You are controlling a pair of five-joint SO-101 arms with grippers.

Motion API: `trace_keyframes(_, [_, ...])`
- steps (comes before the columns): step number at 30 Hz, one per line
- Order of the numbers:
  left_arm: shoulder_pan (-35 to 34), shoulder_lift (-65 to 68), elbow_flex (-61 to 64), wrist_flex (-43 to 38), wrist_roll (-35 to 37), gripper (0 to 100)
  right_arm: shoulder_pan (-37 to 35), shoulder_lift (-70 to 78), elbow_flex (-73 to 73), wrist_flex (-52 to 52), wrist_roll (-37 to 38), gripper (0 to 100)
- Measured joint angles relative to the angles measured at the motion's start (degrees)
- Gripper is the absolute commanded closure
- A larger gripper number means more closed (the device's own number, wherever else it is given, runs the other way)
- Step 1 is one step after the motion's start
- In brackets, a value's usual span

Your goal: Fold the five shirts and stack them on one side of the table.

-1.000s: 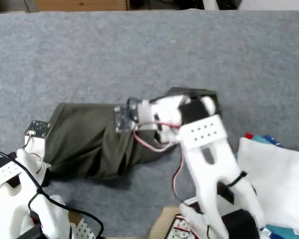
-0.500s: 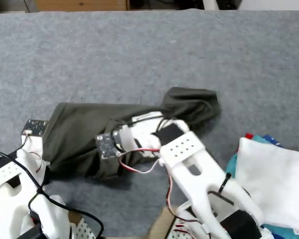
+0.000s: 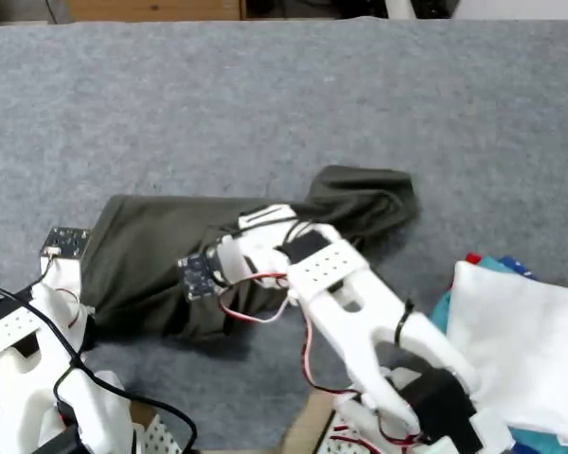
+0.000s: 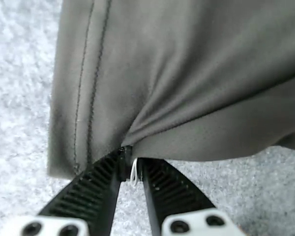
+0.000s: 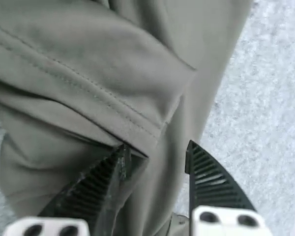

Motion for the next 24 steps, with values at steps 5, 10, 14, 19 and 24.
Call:
trace_keyframes(5, [0.00, 0.00, 0.00, 0.00, 0.00, 98, 0.00, 0.00, 1.85, -0.09, 1.93, 80.4])
trace_keyframes(10, [0.00, 0.00, 0.00, 0.00, 0.00, 98, 1.76, 0.00, 4.75, -3.25, 6.07, 80.4])
trace_keyframes(14, [0.00, 0.00, 0.00, 0.00, 0.00, 98, 2.37, 0.00, 6.77, -7.74, 8.70, 80.4])
trace_keyframes(19, [0.00, 0.00, 0.00, 0.00, 0.00, 98, 2.37, 1.14, 7.21, -10.81, 9.41, 80.4])
trace_keyframes(24, [0.00, 0.00, 0.00, 0.00, 0.00, 98, 2.29, 2.55, 7.12, -11.16, 9.41, 80.4])
